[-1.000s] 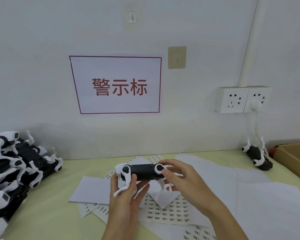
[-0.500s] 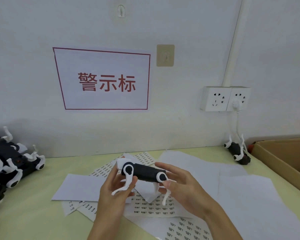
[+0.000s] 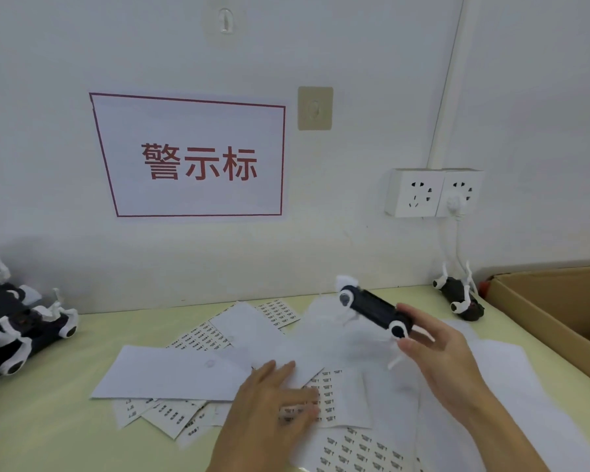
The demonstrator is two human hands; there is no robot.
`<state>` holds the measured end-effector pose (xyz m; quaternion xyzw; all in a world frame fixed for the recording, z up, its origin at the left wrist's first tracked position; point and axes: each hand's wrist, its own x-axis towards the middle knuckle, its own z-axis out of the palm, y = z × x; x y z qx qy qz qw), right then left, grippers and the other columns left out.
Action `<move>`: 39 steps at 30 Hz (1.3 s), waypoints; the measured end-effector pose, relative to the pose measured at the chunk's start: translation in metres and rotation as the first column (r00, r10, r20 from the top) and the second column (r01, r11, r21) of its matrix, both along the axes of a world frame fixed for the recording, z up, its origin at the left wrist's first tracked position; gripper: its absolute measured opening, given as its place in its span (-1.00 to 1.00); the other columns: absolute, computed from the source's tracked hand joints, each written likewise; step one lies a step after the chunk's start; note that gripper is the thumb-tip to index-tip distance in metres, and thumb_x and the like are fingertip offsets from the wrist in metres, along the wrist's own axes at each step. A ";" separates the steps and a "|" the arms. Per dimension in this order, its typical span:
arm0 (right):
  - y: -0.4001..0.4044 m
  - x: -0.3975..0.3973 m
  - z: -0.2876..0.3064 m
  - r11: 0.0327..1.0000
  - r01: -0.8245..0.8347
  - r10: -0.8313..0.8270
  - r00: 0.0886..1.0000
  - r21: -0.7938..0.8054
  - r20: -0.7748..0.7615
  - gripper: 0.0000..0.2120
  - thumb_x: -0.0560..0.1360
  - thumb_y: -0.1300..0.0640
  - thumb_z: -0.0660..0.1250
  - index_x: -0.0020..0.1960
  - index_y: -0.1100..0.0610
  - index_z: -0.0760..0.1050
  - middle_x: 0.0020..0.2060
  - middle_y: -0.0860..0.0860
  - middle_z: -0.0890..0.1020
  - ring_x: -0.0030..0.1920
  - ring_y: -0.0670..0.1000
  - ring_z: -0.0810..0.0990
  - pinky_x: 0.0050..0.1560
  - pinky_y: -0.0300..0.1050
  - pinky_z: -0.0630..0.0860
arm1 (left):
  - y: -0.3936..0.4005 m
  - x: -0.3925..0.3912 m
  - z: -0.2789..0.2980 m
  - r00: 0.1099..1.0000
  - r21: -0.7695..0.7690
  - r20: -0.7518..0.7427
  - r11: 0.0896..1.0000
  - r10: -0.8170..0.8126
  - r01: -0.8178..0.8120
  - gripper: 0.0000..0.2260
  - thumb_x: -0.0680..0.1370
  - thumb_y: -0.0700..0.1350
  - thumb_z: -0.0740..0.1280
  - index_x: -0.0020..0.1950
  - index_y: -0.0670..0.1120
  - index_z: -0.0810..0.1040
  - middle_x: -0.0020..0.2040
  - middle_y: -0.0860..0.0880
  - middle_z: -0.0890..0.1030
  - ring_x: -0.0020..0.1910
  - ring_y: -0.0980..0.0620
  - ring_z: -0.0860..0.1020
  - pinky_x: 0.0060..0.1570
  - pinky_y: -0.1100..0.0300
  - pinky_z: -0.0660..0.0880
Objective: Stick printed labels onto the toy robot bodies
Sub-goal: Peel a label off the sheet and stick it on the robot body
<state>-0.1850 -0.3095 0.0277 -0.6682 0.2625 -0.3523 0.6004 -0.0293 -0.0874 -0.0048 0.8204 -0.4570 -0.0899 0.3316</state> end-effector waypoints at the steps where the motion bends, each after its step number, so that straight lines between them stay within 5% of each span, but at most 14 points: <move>1: 0.000 0.002 -0.001 0.995 0.079 -0.080 0.996 -0.055 -0.027 -0.49 0.45 0.42 0.44 0.26 -0.05 0.57 0.18 -0.05 0.66 0.16 -0.08 0.63 0.07 -0.21 0.54 | -0.002 -0.001 -0.002 0.999 0.045 0.037 0.999 -0.007 0.005 -0.78 0.56 0.30 0.28 0.20 0.47 0.51 0.51 0.37 0.18 0.55 0.25 0.01 0.49 0.25 -0.11; 7: 0.010 0.021 -0.020 0.933 0.158 -0.217 0.964 -0.324 -0.154 -0.36 0.45 0.44 0.44 0.45 0.09 0.40 0.23 -0.07 0.38 0.28 -0.09 0.43 0.42 -0.18 0.29 | -0.002 0.001 -0.006 0.999 0.037 0.038 0.999 0.004 -0.005 -0.81 0.51 0.27 0.37 0.10 0.36 0.64 0.50 0.33 0.27 0.50 0.31 0.08 0.46 0.31 0.02; 13: 0.018 0.021 -0.024 0.843 0.086 -0.235 0.947 -0.532 -0.219 -0.37 0.52 0.34 0.39 0.53 0.08 0.29 0.37 -0.08 0.32 0.38 -0.12 0.32 0.37 -0.33 0.20 | 0.000 -0.005 -0.009 0.992 0.037 0.122 0.999 -0.012 0.008 -0.79 0.52 0.29 0.34 0.10 0.30 0.62 0.33 0.43 0.26 0.36 0.49 0.08 0.37 0.42 0.11; 16: 0.025 0.017 -0.022 0.824 0.126 -0.280 0.938 -0.552 -0.203 -0.34 0.51 0.31 0.38 0.53 -0.02 0.27 0.46 -0.12 0.22 0.47 -0.13 0.20 0.45 -0.16 0.15 | 0.001 -0.007 -0.008 0.987 0.054 0.157 0.998 -0.020 0.011 -0.75 0.54 0.31 0.29 0.15 0.29 0.59 0.26 0.47 0.22 0.28 0.54 0.08 0.31 0.46 0.15; 20: 0.045 0.018 -0.018 0.668 0.322 -0.423 0.906 -0.671 0.014 -0.50 0.44 0.38 0.33 0.31 0.03 0.45 0.16 -0.10 0.35 0.22 -0.07 0.35 0.25 -0.12 0.33 | -0.001 -0.013 -0.005 0.989 0.012 0.143 0.999 0.034 -0.036 -0.81 0.56 0.26 0.29 0.08 0.25 0.59 0.18 0.45 0.28 0.24 0.46 0.22 0.16 0.50 0.17; 22: 0.058 0.018 -0.020 0.611 0.261 -0.387 0.922 -0.747 0.006 -0.62 0.42 0.37 0.29 0.15 0.02 0.48 0.00 -0.11 0.41 0.03 -0.10 0.42 0.04 -0.24 0.41 | -0.006 -0.017 -0.002 0.989 -0.027 0.120 0.996 0.083 -0.080 -0.83 0.57 0.22 0.30 0.00 0.19 0.60 0.10 0.40 0.35 0.21 0.40 0.29 0.15 0.47 0.21; 26: 0.072 0.028 -0.032 0.732 -0.095 -0.172 0.932 -0.674 -0.318 -0.76 0.49 0.26 0.24 -0.01 -0.07 0.51 -0.17 -0.20 0.51 -0.11 -0.13 0.51 -0.10 -0.13 0.53 | -0.026 -0.028 0.009 0.960 -0.001 0.216 0.983 0.180 -0.184 -0.73 0.55 0.27 0.24 -0.15 0.10 0.47 -0.02 0.21 0.40 0.08 0.17 0.34 0.12 0.24 0.31; 31: 0.063 0.041 -0.023 0.763 -0.103 -0.098 0.957 -0.638 -0.273 -0.72 0.50 0.28 0.24 -0.10 -0.09 0.56 -0.21 -0.27 0.55 -0.09 -0.17 0.54 -0.10 -0.35 0.43 | -0.038 -0.041 0.004 0.942 0.058 0.288 0.978 0.175 -0.199 -0.76 0.50 0.28 0.25 0.02 0.16 0.47 0.15 0.21 0.35 0.28 0.11 0.30 0.31 0.07 0.21; 33: 0.060 0.045 -0.011 0.756 -0.085 -0.061 0.978 -0.649 -0.199 -0.73 0.49 0.29 0.24 -0.13 -0.04 0.59 -0.26 -0.29 0.56 -0.16 -0.16 0.56 -0.17 -0.40 0.40 | -0.039 -0.042 0.003 0.935 -0.127 0.338 0.990 0.104 -0.064 -0.81 0.45 0.15 0.37 0.01 0.13 0.58 0.13 0.18 0.49 0.24 0.13 0.43 0.23 0.03 0.37; 35: 0.058 0.049 0.004 0.790 -0.046 -0.031 0.993 -0.612 -0.113 -0.74 0.47 0.27 0.22 -0.17 -0.04 0.59 -0.28 -0.25 0.59 -0.24 -0.11 0.56 -0.25 -0.40 0.38 | -0.044 -0.049 0.010 0.976 -0.213 0.215 0.973 -0.044 0.091 -0.71 0.43 0.16 0.24 0.07 0.11 0.59 0.09 0.22 0.54 0.18 0.23 0.44 0.21 0.17 0.37; 39: 0.052 0.051 0.039 0.888 0.002 -0.001 1.000 -0.461 0.002 -0.70 0.48 0.28 0.21 -0.26 -0.02 0.61 -0.38 0.01 0.60 -0.42 0.04 0.45 -0.38 -0.23 0.34 | -0.062 -0.077 0.008 0.922 -0.017 0.092 0.925 -0.377 0.380 -0.51 0.49 0.28 0.22 0.37 0.16 0.50 0.48 0.23 0.35 0.52 0.26 0.13 0.53 0.14 0.00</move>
